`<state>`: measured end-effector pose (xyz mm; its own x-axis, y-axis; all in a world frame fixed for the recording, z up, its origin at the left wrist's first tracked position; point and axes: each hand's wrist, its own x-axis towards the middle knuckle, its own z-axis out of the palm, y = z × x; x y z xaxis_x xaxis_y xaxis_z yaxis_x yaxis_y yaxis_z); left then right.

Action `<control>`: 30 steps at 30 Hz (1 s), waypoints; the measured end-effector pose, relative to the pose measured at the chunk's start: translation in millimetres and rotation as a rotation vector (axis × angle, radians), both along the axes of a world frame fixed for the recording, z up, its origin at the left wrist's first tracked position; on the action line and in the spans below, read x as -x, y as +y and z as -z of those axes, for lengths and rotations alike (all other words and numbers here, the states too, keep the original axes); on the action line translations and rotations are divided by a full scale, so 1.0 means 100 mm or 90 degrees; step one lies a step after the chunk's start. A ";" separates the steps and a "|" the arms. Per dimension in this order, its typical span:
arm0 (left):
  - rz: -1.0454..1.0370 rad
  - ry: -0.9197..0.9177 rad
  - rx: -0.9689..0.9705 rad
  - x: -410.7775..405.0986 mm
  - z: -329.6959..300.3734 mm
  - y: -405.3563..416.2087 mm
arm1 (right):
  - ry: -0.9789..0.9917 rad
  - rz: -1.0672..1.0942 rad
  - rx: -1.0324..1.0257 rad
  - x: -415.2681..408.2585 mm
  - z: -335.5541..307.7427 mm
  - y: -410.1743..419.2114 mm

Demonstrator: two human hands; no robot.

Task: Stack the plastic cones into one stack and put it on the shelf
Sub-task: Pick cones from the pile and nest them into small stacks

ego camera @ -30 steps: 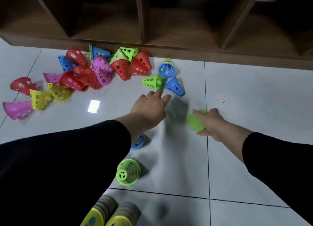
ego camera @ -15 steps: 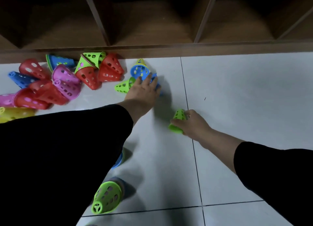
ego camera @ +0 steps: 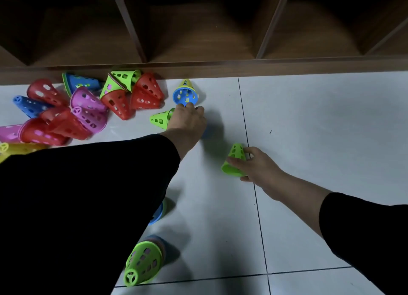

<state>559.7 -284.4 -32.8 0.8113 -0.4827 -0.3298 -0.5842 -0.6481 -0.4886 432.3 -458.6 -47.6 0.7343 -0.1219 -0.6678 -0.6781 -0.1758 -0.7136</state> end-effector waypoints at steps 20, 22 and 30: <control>-0.374 0.195 0.621 1.68 -1.14 2.47 | -0.279 -0.431 0.013 0.21 -1.00 1.55; -0.380 0.195 0.633 1.83 -0.99 2.47 | -0.318 -0.491 0.075 0.30 -0.93 1.68; -0.332 0.249 0.526 1.95 -0.37 2.48 | -0.332 -0.624 0.183 0.40 -0.50 1.60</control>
<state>364.3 -36.8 3.9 0.8914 -0.2985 -0.3409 -0.1588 -0.9104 0.3821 392.6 -298.7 2.8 0.7770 0.5563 -0.2946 0.2062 -0.6671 -0.7159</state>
